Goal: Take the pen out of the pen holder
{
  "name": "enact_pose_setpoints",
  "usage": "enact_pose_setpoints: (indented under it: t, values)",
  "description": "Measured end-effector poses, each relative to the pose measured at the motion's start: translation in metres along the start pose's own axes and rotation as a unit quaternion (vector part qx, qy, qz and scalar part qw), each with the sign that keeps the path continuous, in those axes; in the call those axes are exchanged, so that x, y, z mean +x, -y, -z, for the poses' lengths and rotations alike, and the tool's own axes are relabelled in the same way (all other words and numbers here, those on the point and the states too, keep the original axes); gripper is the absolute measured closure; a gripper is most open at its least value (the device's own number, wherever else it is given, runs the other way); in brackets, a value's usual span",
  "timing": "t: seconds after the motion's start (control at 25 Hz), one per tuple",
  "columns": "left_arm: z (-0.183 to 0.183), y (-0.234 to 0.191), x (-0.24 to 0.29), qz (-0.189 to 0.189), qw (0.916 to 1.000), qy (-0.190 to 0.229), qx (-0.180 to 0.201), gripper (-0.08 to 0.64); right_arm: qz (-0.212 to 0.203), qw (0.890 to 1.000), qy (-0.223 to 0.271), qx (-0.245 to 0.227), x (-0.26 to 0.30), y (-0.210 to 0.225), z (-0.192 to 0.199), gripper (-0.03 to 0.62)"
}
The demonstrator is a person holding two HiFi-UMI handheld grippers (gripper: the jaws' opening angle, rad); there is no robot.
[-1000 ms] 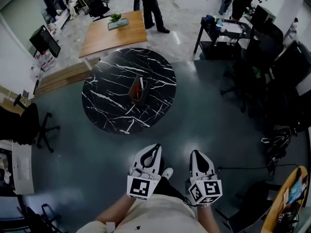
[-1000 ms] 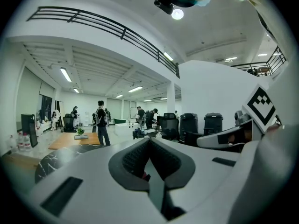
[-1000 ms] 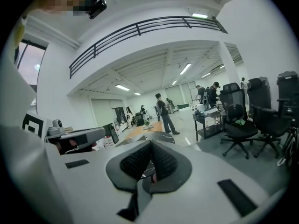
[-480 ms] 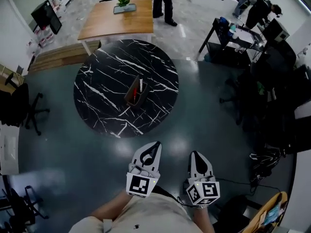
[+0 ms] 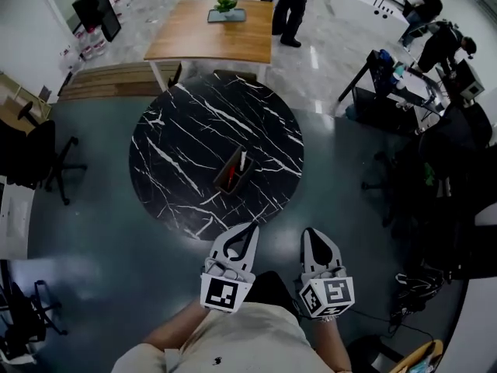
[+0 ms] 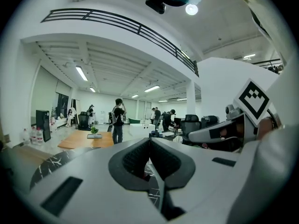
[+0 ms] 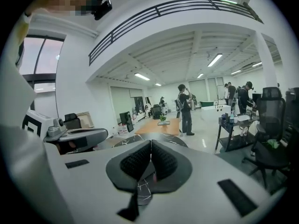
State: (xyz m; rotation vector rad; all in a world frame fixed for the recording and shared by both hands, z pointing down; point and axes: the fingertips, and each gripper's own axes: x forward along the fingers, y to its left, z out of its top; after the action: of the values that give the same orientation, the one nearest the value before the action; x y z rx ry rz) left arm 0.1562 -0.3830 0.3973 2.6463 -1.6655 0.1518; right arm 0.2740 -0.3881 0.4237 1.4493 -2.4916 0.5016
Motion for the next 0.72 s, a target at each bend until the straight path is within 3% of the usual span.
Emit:
enact_pose_setpoints:
  t: [0.08,0.2,0.28,0.44,0.56,0.64,0.72]
  values:
    - [-0.006,-0.021,-0.002,-0.024,0.9997,0.005,0.008,0.548,-0.019,1.000,-0.008,-0.004,0.018,-0.009,-0.004,0.574]
    - [-0.002,-0.054,-0.013,-0.101,0.9920,0.009,-0.075,0.548,-0.065,0.997,-0.026,-0.022,0.046,-0.028,-0.011,0.574]
    - [0.001,-0.070,-0.019,-0.140,0.9857,0.003,-0.093,0.548,-0.096,0.994,-0.036,-0.027,0.068,-0.039,-0.015,0.574]
    - [0.008,-0.090,-0.025,-0.197,0.9766,-0.007,-0.084,0.548,-0.160,0.985,-0.047,-0.048,0.103,-0.059,-0.025,0.574]
    - [0.011,-0.099,-0.021,-0.252,0.9626,-0.010,-0.099,0.548,-0.213,0.973,-0.061,-0.064,0.123,-0.066,-0.029,0.574]
    - [0.012,-0.100,-0.014,-0.280,0.9555,-0.015,-0.092,0.548,-0.250,0.962,-0.086,-0.069,0.136,-0.066,-0.023,0.574]
    - [0.014,-0.095,-0.004,-0.296,0.9528,-0.031,-0.062,0.548,-0.291,0.946,-0.120,-0.071,0.151,-0.065,-0.010,0.574]
